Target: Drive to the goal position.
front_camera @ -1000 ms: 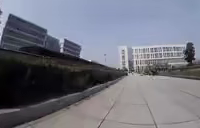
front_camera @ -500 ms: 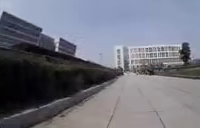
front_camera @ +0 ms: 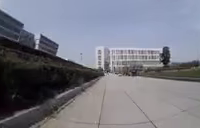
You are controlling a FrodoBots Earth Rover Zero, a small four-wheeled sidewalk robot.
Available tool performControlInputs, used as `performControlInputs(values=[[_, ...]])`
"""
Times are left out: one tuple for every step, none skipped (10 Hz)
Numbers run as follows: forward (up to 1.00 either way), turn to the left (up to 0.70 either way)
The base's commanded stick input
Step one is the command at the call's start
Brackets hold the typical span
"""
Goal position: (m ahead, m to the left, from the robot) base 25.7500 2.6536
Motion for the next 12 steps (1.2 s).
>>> performControlInputs(values=[[0.85, 0.00], [0.85, 0.00], [0.85, 0.00], [0.85, 0.00], [0.85, 0.00], [0.85, 0.00], [0.85, 0.00], [0.85, 0.00], [0.85, 0.00], [0.85, 0.00], [0.85, 0.00], [0.85, 0.00]])
